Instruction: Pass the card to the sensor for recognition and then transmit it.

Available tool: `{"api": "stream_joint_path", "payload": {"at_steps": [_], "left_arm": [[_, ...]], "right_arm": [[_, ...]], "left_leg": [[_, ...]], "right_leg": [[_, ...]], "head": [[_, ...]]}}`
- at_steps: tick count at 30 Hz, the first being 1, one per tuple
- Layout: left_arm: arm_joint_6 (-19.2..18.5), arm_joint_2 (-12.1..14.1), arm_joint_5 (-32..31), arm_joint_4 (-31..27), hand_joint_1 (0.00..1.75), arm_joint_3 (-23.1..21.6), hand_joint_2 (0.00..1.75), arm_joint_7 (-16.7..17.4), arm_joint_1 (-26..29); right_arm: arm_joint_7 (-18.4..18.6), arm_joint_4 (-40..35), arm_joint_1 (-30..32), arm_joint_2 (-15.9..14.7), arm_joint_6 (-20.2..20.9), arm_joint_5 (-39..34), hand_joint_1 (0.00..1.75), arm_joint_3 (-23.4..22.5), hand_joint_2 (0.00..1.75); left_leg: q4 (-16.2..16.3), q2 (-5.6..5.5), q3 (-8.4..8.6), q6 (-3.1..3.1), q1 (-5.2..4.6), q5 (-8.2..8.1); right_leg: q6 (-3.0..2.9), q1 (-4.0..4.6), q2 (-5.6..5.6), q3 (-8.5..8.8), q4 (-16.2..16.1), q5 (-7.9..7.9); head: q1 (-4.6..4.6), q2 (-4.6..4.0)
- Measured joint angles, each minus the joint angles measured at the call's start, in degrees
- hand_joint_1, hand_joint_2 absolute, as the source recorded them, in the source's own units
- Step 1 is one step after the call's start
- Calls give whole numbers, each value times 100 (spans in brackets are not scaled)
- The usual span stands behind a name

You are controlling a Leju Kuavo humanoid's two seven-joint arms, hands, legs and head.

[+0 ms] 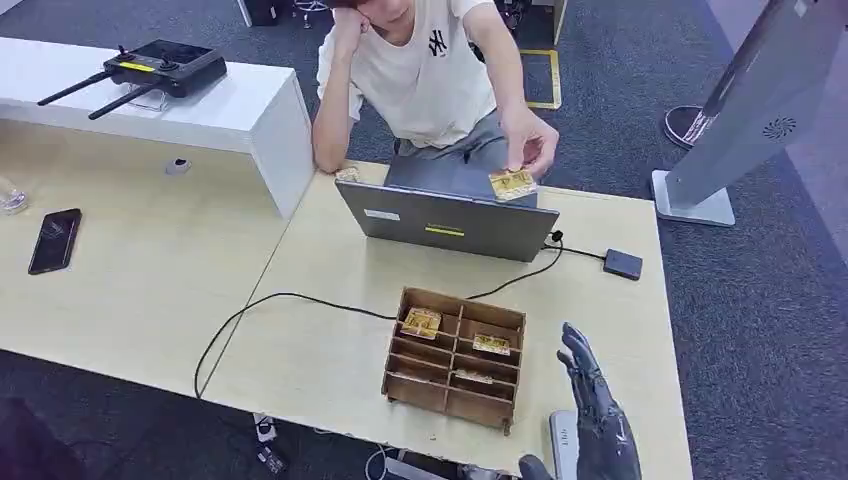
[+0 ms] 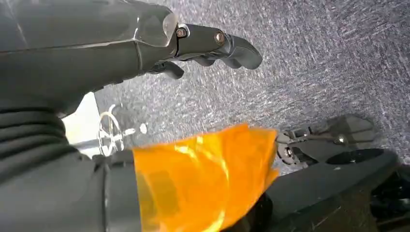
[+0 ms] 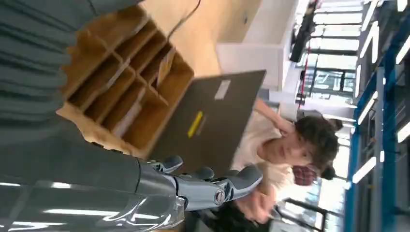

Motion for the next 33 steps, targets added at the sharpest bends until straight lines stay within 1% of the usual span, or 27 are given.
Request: {"api": "stream_joint_path", "payload": {"at_steps": [1, 3, 4, 8, 10, 11, 16, 18, 22, 26, 29, 33], "left_arm": [[-26, 0, -66, 0, 0, -48, 0, 2, -2], [-70, 0, -149, 0, 0, -121, 0, 20, -10], [-87, 0, -160, 0, 0, -149, 0, 20, -15], [-98, 2, -186, 0, 0, -234, 0, 26, -16], [-109, 4, -234, 0, 0, -263, 0, 26, -16], [-150, 7, -293, 0, 0, -286, 0, 29, -18], [-432, 70, -621, 0, 0, -542, 0, 120, -111], [-529, 96, -713, 0, 0, -636, 0, 173, -165], [-710, 120, -883, 0, 0, -835, 0, 260, -287], [-796, 144, -984, -2, 0, -997, 0, 322, -368], [-837, 149, -1028, -2, 0, -1097, 0, 343, -407], [-837, 149, -1028, -2, 0, -1097, 0, 343, -407]], "right_arm": [[110, -11, -84, 37, -88, 536, 0, 4, 175], [254, -11, -247, 103, -173, 1239, 0, 4, 175], [291, -11, -318, 134, -184, 1372, 0, 4, 175], [348, -9, -440, 197, -234, 1472, 0, 4, 175], [361, -4, -508, 212, -283, 1759, 0, 4, 175], [437, 11, -579, 230, -348, 2021, 0, 9, 175], [1270, 349, -1285, 334, -709, 3861, 0, 17, 175], [1509, 560, -1578, 374, -777, 4373, 0, 9, 175], [1978, 1245, -2228, 463, -868, 5385, 0, -35, 175], [2307, 1974, -2824, 566, -910, 6056, 0, -149, 175], [2457, 2464, -3184, 643, -951, 6434, 0, -241, 175], [2457, 2464, -3184, 643, -951, 6434, 0, -241, 175]], "left_leg": [[0, 0, 0, 0, 0, 0], [0, 1, 2, 0, 0, 0], [0, 0, 2, 0, 0, 1], [0, -1, 0, 0, 0, 1], [0, -1, -1, 0, 0, 1], [0, 0, -1, 0, 0, 1], [0, 2, 1, 0, 0, 9], [0, 3, 1, -3, 0, 16], [0, 2, 0, -3, 0, 27], [1, 2, 1, -1, 0, 31], [2, 0, 0, -3, 0, 33], [2, 0, 0, -3, 0, 33]], "right_leg": [[0, 0, 0, 0, 0, 0], [0, 0, 0, 0, 0, 0], [0, 0, 0, 0, 0, 0], [0, 0, -1, 1, 0, 0], [0, 0, 0, 1, 0, 0], [0, 0, 0, 1, 0, 0], [1, 0, 3, 1, 0, 5], [-1, 0, 4, 1, 1, 11], [-1, 0, 3, 0, 2, 23], [-2, 0, 3, 0, 3, 28], [-1, 0, 2, 0, 3, 29], [-1, 0, 2, 0, 3, 29]], "head": [[0, 0], [-2, 0], [0, 0], [0, 0], [0, 0], [0, 0], [0, 0], [0, 0], [0, 0], [0, 0], [0, 0], [0, 0]]}}
